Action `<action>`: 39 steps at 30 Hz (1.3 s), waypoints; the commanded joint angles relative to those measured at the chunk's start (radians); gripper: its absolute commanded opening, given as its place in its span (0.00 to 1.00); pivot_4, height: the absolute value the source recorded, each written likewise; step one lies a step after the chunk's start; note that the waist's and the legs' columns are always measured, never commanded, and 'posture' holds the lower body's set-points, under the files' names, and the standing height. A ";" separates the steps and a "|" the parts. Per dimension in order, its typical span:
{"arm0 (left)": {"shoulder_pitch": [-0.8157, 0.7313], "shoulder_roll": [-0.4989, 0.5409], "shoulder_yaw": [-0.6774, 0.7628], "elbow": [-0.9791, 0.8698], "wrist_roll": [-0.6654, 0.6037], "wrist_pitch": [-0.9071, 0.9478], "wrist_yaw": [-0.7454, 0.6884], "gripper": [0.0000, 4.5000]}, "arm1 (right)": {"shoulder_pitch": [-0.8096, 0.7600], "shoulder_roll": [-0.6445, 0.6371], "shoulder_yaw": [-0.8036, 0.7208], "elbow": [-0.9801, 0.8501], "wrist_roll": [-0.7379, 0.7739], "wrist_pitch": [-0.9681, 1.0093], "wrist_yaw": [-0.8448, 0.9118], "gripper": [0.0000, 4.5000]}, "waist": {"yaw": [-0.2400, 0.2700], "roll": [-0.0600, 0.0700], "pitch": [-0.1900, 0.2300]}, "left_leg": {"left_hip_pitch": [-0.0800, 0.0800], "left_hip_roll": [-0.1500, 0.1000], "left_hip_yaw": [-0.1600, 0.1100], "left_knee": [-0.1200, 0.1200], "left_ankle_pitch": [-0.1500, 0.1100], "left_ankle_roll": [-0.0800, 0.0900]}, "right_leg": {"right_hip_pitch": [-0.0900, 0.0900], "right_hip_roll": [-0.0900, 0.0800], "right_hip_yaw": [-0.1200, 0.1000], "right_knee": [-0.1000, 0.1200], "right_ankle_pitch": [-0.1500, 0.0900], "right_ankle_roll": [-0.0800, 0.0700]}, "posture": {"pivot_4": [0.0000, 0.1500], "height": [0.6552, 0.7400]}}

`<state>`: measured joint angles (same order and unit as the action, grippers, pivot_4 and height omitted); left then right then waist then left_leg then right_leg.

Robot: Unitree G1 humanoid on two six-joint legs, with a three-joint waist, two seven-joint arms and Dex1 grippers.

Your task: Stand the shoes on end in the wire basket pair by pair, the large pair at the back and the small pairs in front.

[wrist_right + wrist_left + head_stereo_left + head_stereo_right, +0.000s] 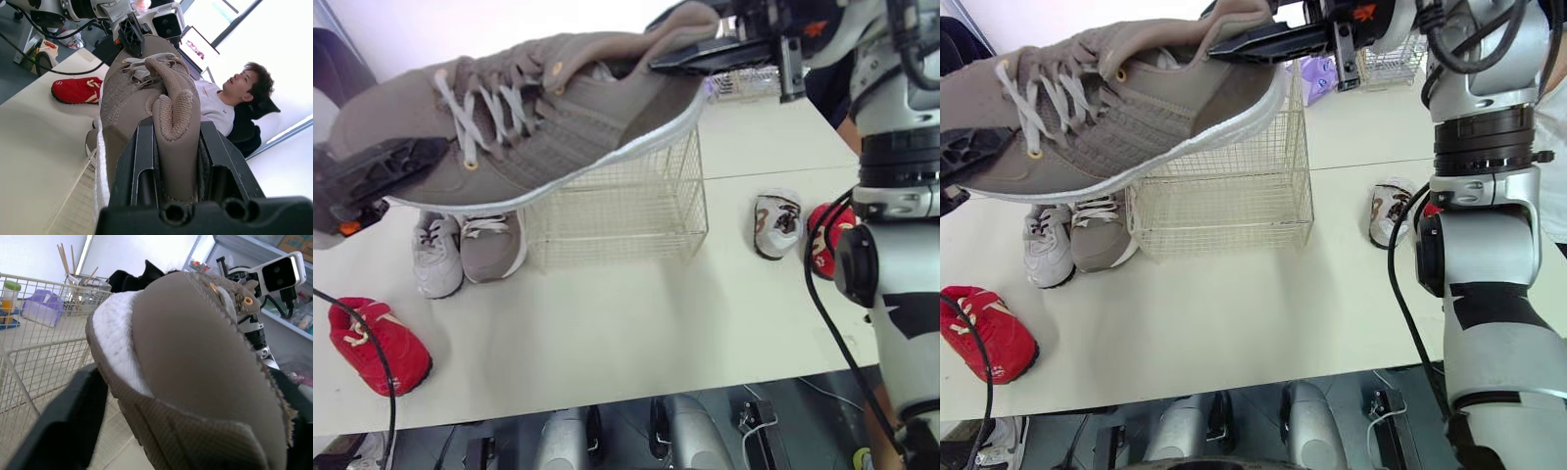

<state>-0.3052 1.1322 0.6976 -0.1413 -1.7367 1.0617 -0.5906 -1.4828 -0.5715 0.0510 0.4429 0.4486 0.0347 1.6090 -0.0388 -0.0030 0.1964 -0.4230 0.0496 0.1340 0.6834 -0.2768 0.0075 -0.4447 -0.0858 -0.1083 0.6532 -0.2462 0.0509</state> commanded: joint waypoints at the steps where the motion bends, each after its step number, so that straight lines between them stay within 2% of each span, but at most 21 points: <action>1: -0.047 0.024 0.028 0.019 -0.033 -0.004 -0.010 0.49 | -0.056 -0.003 -0.044 -0.011 0.017 -0.020 0.002 0.16 | 0.000 0.000 0.000 | 0.000 0.000 0.000 0.000 0.000 0.000 | 0.000 0.000 0.000 0.000 0.000 0.000 | 1.00 1.00; 3: -0.062 0.022 0.024 0.021 -0.040 -0.003 0.000 0.31 | -0.053 -0.006 -0.044 -0.018 0.020 -0.016 0.003 0.16 | -0.001 0.000 0.000 | 0.000 0.000 0.000 0.000 0.000 0.000 | 0.000 0.000 0.000 0.000 0.000 0.000 | 1.00 1.00; 5: -0.066 0.007 0.024 0.003 -0.047 -0.010 0.022 0.21 | -0.046 -0.011 -0.045 -0.030 0.026 -0.006 0.003 0.16 | -0.001 0.000 0.000 | 0.000 0.000 0.000 0.000 0.000 0.000 | 0.000 0.000 0.000 0.000 0.000 0.000 | 1.00 1.00; 9: -0.084 -0.038 0.013 -0.030 -0.060 -0.046 0.074 0.21 | -0.039 -0.018 -0.039 -0.028 0.015 -0.003 0.003 0.16 | 0.000 -0.001 0.000 | 0.000 0.000 0.000 0.000 0.000 0.000 | 0.000 0.000 0.000 0.000 0.000 0.000 | 1.00 1.00; 12: -0.060 -0.091 0.032 -0.083 -0.079 -0.073 0.117 0.21 | -0.033 -0.043 -0.030 0.001 -0.024 0.004 -0.023 0.39 | -0.001 -0.001 -0.001 | 0.000 0.000 0.000 0.000 0.000 0.000 | 0.000 0.000 0.000 0.001 0.000 0.000 | 1.00 1.00; 15: -0.025 -0.133 0.073 -0.125 -0.104 -0.100 0.159 0.21 | -0.027 -0.103 -0.042 0.045 -0.052 0.094 -0.080 0.73 | 0.000 -0.001 -0.001 | 0.000 0.000 0.000 0.000 0.000 0.000 | 0.001 -0.002 0.001 0.000 0.000 0.000 | 1.00 1.00; 20: -0.032 -0.164 0.098 -0.133 -0.142 -0.163 0.224 0.21 | 0.010 -0.167 -0.122 0.094 0.000 0.312 -0.192 0.73 | 0.004 -0.002 -0.001 | 0.000 0.000 -0.001 0.001 0.000 0.000 | 0.001 -0.002 0.001 0.000 0.000 0.000 | 1.00 1.00; 23: -0.041 -0.203 0.111 -0.153 -0.172 -0.231 0.285 0.21 | 0.124 -0.176 -0.258 0.038 0.146 0.586 -0.306 0.73 | 0.005 -0.003 -0.002 | 0.001 0.000 0.000 0.001 0.000 0.000 | 0.002 -0.002 0.001 0.000 0.000 0.000 | 1.00 1.00; 26: -0.054 -0.270 0.106 -0.217 -0.189 -0.320 0.362 0.21 | 0.294 -0.134 -0.367 -0.120 0.285 0.791 -0.453 0.73 | 0.016 -0.003 -0.002 | 0.004 0.000 -0.001 0.001 0.000 0.000 | 0.005 -0.002 0.001 0.000 0.000 0.000 | 1.00 1.00; 32: -0.113 -0.431 0.008 -0.323 -0.140 -0.470 0.453 0.21 | 0.484 0.083 -0.474 -0.399 0.488 0.935 -0.774 0.73 | 0.027 -0.003 -0.002 | 0.006 0.000 -0.001 0.001 0.002 -0.002 | 0.004 0.000 0.002 0.005 0.000 -0.001 | 1.00 1.00; 36: -0.138 -0.556 -0.085 -0.353 -0.065 -0.542 0.451 0.21 | 0.537 0.267 -0.431 -0.554 0.566 0.930 -0.955 0.99 | 0.029 -0.004 -0.002 | 0.007 0.000 -0.001 0.001 0.002 -0.002 | 0.006 0.001 0.002 0.005 0.000 0.000 | 1.00 1.00; 39: -0.152 -0.590 -0.125 -0.336 -0.022 -0.557 0.423 0.21 | 0.523 0.336 -0.421 -0.562 0.614 0.924 -1.029 0.99 | 0.032 -0.005 -0.003 | 0.007 0.000 -0.001 0.002 0.002 -0.001 | 0.006 0.002 0.002 0.006 0.000 0.000 | 1.00 1.00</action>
<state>-0.4234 0.5397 0.5620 -0.4624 -1.7726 0.5446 -0.1377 -0.9308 -0.2402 -0.3496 -0.0797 1.0130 0.9747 0.6150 -0.0070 -0.0080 0.1933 -0.4164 0.0490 0.1327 0.6852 -0.2748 0.0063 -0.4387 -0.0838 -0.1068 0.6589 -0.2457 0.0505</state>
